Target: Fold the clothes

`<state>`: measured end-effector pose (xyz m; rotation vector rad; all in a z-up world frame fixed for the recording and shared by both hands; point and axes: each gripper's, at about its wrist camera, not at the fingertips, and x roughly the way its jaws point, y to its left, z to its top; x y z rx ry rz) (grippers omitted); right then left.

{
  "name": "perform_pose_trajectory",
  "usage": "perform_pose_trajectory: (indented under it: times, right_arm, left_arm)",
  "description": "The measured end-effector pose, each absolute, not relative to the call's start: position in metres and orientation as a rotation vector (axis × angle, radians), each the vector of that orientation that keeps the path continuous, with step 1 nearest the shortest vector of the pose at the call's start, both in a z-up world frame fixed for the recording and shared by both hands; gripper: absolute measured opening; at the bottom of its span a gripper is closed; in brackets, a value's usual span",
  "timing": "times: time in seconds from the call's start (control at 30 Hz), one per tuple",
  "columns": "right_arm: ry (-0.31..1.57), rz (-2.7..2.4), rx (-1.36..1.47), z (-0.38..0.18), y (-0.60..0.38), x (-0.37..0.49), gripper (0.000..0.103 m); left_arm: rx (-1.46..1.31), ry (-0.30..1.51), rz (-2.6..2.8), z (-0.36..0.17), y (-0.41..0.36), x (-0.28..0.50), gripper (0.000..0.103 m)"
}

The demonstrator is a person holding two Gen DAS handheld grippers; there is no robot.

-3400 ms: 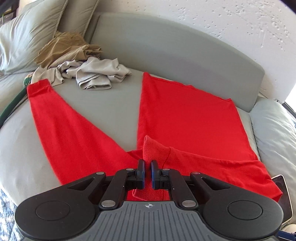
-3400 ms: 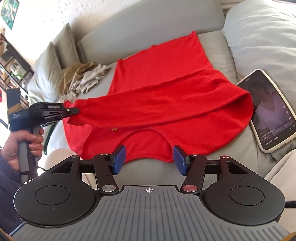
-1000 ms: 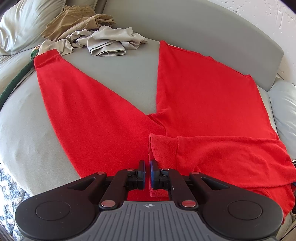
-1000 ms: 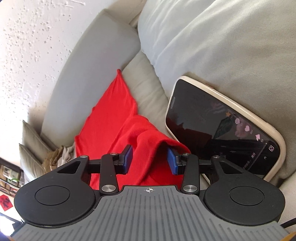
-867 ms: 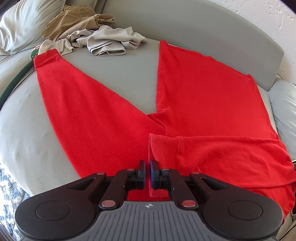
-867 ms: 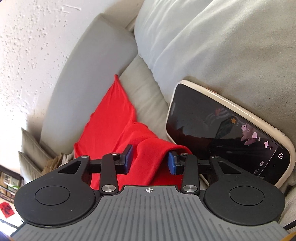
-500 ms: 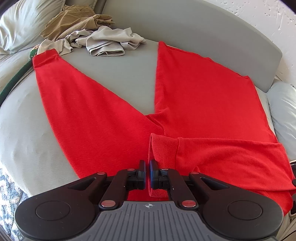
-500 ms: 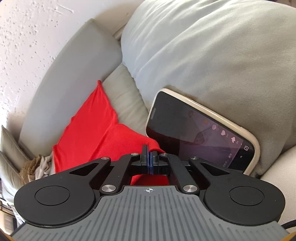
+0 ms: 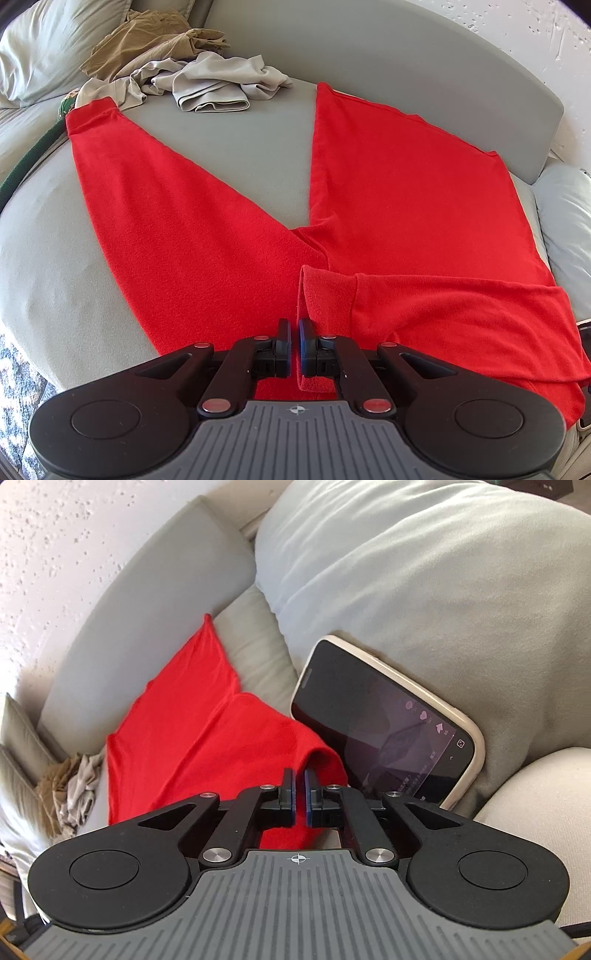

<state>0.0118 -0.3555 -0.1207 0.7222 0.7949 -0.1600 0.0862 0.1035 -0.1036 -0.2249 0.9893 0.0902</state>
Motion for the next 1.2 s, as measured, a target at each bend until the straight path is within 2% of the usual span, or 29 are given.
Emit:
perform_pose_trajectory:
  times: [0.23, 0.37, 0.53, 0.67, 0.73, 0.8, 0.87, 0.9, 0.93, 0.97, 1.2]
  right_arm:
    - [0.733, -0.017, 0.411, -0.104, -0.308, 0.028, 0.007]
    - [0.758, 0.008, 0.235, -0.110, -0.282, 0.042, 0.007]
    - [0.809, 0.020, 0.164, -0.125, -0.274, 0.043, 0.008]
    - [0.831, 0.015, 0.192, -0.123, -0.277, 0.048, 0.008]
    - [0.835, 0.014, 0.200, -0.123, -0.277, 0.049, 0.008]
    - [0.835, 0.013, 0.203, -0.123, -0.277, 0.048, 0.008]
    - [0.837, 0.017, 0.207, -0.123, -0.277, 0.049, 0.008]
    - [0.839, 0.019, 0.215, -0.122, -0.278, 0.049, 0.009]
    - [0.840, 0.022, 0.227, -0.123, -0.280, 0.049, 0.009]
    - [0.841, 0.024, 0.239, -0.123, -0.281, 0.049, 0.009]
    - [0.842, 0.028, 0.236, -0.123, -0.281, 0.050, 0.009]
  left_arm:
    - [-0.224, 0.988, 0.094, -0.104, 0.103, 0.086, 0.002]
    - [-0.223, 0.988, 0.094, -0.104, 0.104, 0.086, 0.002]
    - [-0.203, 0.974, 0.107, -0.102, 0.102, 0.084, 0.001]
    - [-0.102, 0.849, 0.096, -0.086, 0.092, 0.076, 0.000]
    - [-0.080, 0.852, 0.097, -0.085, 0.090, 0.081, 0.000]
    - [-0.109, 0.939, 0.090, -0.093, 0.094, 0.091, 0.001]
    - [-0.145, 1.006, 0.093, -0.099, 0.100, 0.100, 0.012]
    - [-0.155, 1.000, 0.090, -0.099, 0.101, 0.100, 0.017]
    - [-0.165, 0.994, 0.088, -0.098, 0.102, 0.100, 0.028]
    - [-0.175, 0.990, 0.069, -0.098, 0.102, 0.100, 0.031]
    - [-0.207, 1.021, 0.019, -0.104, 0.099, 0.104, 0.028]
